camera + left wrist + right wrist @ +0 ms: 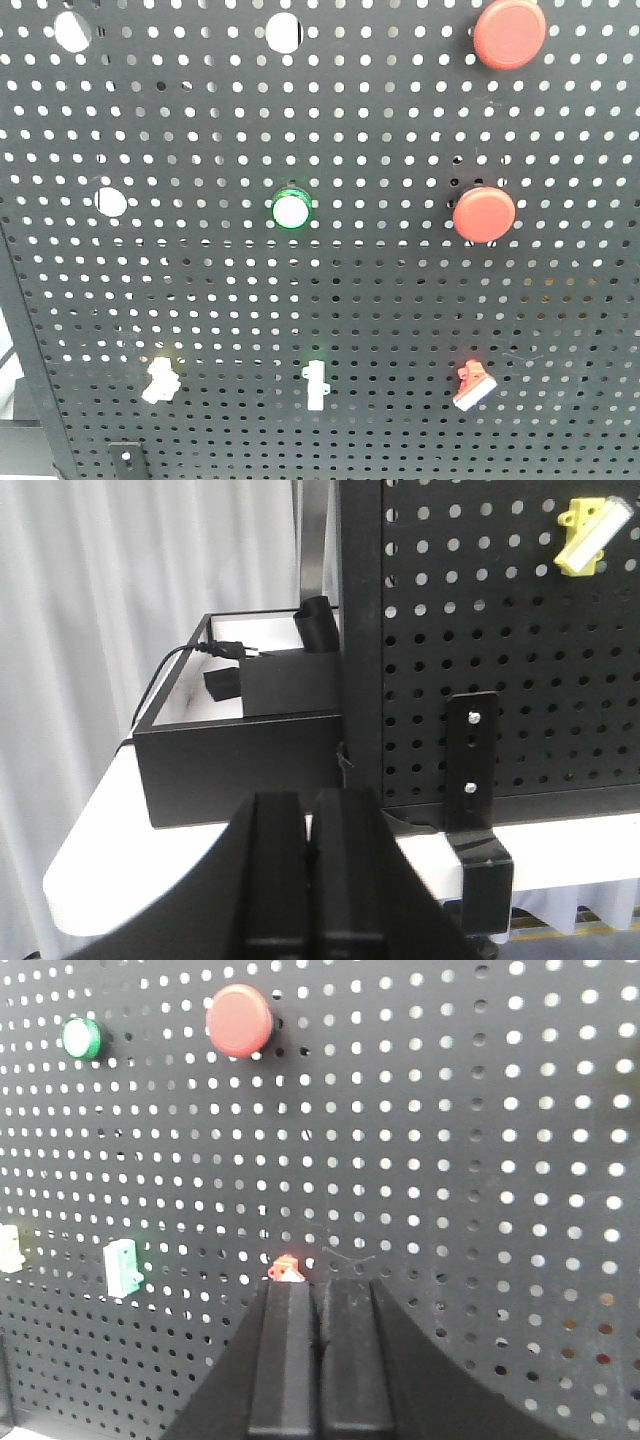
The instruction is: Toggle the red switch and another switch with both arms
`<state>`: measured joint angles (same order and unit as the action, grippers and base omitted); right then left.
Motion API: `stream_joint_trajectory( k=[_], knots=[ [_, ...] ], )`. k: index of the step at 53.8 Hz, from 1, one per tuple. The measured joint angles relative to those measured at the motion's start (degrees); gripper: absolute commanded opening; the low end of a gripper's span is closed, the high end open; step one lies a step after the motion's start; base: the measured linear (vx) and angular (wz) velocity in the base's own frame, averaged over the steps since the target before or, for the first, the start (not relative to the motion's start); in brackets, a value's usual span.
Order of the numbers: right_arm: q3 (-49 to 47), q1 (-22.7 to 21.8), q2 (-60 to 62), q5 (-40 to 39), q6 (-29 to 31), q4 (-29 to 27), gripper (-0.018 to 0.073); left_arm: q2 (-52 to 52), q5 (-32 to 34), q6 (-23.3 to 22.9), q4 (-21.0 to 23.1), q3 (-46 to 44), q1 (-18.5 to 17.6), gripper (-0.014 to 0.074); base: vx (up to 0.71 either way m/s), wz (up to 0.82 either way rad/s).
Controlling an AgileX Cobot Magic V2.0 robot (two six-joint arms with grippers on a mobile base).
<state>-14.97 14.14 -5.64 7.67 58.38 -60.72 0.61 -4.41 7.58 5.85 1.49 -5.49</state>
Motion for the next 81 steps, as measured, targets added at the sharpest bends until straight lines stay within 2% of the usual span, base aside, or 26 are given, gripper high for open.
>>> stream_joint_trajectory(
  k=[43,46,49,52,55,60,66,73,81],
  knots=[
    [0.00,0.00,0.00,0.00,0.00,0.00,-0.0006,0.00,-0.21,-0.04,-0.34,0.00,0.00,0.0003,0.00,0.00],
    [0.00,0.00,0.00,-0.17,0.00,1.18,-0.0006,0.00,-0.21,-0.04,-0.34,0.00,0.00,0.0003,0.00,0.00],
    [0.00,0.00,0.00,-0.09,-1.39,4.96,-0.0006,0.00,-0.21,-0.04,-0.34,0.00,0.00,0.0003,0.00,0.00],
    [0.23,-0.07,0.00,0.80,-6.66,12.48,-0.0006,0.00,-0.21,-0.04,-0.34,0.00,0.00,0.0003,0.00,0.00],
    [1.31,-0.50,0.00,1.67,-15.07,22.37,-0.0006,0.00,-0.26,-0.04,-0.34,0.00,0.00,0.0003,0.00,0.00],
    [5.09,-3.00,0.02,1.89,-33.94,37.24,-0.0006,0.00,-0.26,-0.04,-0.34,0.00,0.00,0.0003,0.00,0.00],
    [10.70,-8.03,0.79,0.32,-53.74,51.44,-0.0006,0.00,-0.26,-0.04,-0.34,0.00,0.00,0.0003,0.00,0.00],
    [16.25,-13.75,3.24,-3.52,-67.40,60.72,-0.0006,0.00,-0.26,-0.04,-0.34,0.00,0.00,0.0003,0.00,0.00],
    [16.75,-17.14,6.09,-2.84,-71.56,64.35,-0.0006,0.00,-0.26,-0.04,-0.34,0.00,0.00,0.0003,0.00,0.00]
  ],
)
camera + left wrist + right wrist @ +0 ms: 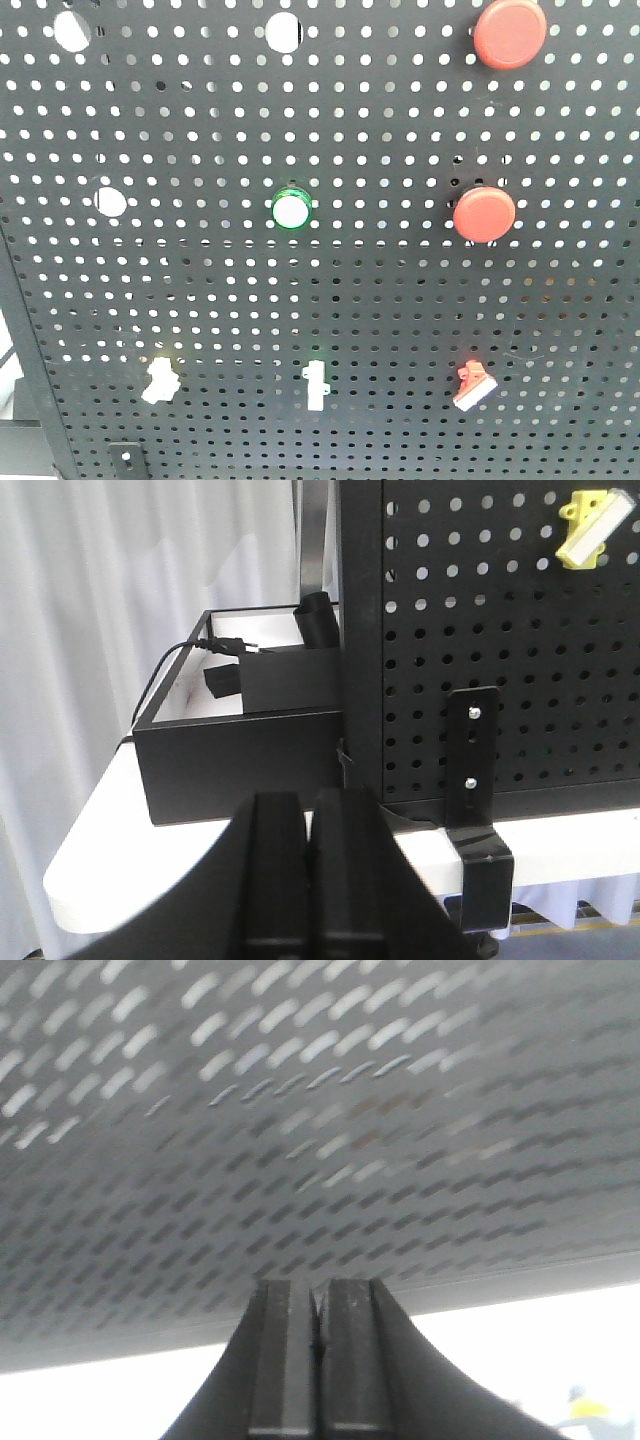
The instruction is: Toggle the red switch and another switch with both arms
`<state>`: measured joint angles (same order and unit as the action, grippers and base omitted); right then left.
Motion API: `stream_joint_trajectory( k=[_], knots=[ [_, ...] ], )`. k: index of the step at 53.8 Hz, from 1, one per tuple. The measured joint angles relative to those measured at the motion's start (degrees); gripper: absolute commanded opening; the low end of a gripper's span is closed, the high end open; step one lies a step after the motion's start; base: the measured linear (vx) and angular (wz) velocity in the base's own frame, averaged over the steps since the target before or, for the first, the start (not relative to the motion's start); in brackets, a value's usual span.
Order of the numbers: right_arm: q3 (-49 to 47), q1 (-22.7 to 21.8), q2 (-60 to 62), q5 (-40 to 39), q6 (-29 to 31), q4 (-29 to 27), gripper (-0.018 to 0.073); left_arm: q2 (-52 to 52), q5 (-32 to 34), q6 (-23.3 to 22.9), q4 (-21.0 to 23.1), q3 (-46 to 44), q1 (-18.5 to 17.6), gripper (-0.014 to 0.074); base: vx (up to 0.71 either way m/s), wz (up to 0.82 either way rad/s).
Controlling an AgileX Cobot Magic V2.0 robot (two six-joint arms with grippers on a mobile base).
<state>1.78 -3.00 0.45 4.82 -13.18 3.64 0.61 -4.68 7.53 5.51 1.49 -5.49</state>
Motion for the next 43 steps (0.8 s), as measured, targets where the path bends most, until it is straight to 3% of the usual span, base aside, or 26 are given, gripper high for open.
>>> stream_joint_trajectory(
  k=[43],
  knots=[
    [0.00,-0.18,0.28,0.72,-0.18,0.70,-0.0006,0.00,-0.24,0.00,0.00,0.00,0.00,0.0003,0.00,0.00]
  ],
)
